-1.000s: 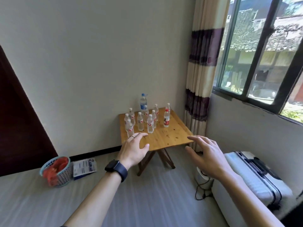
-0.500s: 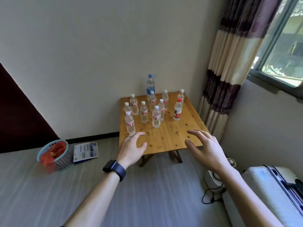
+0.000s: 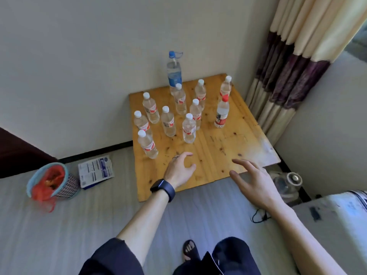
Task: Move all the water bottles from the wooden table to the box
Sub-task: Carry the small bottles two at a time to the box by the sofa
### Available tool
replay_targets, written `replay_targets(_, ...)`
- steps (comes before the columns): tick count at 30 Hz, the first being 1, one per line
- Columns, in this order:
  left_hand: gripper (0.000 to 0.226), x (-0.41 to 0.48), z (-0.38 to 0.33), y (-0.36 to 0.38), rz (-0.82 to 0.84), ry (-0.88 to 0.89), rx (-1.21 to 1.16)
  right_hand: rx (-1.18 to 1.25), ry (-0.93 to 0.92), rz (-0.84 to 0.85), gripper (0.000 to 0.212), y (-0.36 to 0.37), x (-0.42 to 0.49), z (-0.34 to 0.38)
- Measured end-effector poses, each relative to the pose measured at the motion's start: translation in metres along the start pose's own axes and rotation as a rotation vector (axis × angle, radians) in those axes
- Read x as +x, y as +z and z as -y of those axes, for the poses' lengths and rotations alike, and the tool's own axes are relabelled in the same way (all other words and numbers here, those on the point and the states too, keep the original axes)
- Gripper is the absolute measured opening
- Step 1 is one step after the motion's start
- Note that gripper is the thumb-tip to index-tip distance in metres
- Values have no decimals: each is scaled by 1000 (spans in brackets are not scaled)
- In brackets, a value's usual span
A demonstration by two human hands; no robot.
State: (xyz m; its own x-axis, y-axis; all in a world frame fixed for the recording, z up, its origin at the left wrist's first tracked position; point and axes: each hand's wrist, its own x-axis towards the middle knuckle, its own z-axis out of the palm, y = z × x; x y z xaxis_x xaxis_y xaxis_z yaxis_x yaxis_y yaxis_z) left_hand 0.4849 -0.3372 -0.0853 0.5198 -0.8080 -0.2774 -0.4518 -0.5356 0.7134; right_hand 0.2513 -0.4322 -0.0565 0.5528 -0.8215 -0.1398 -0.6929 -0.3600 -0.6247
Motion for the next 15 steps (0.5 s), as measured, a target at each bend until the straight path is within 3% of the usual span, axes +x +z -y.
replay_targets(7,62,118,4,24,-23,-144,-85,62,62,147,39,18,114,-34)
replay_targets(15,88,224,-14,39,-238,-339,-172,84,117,164,47,12,280,-60)
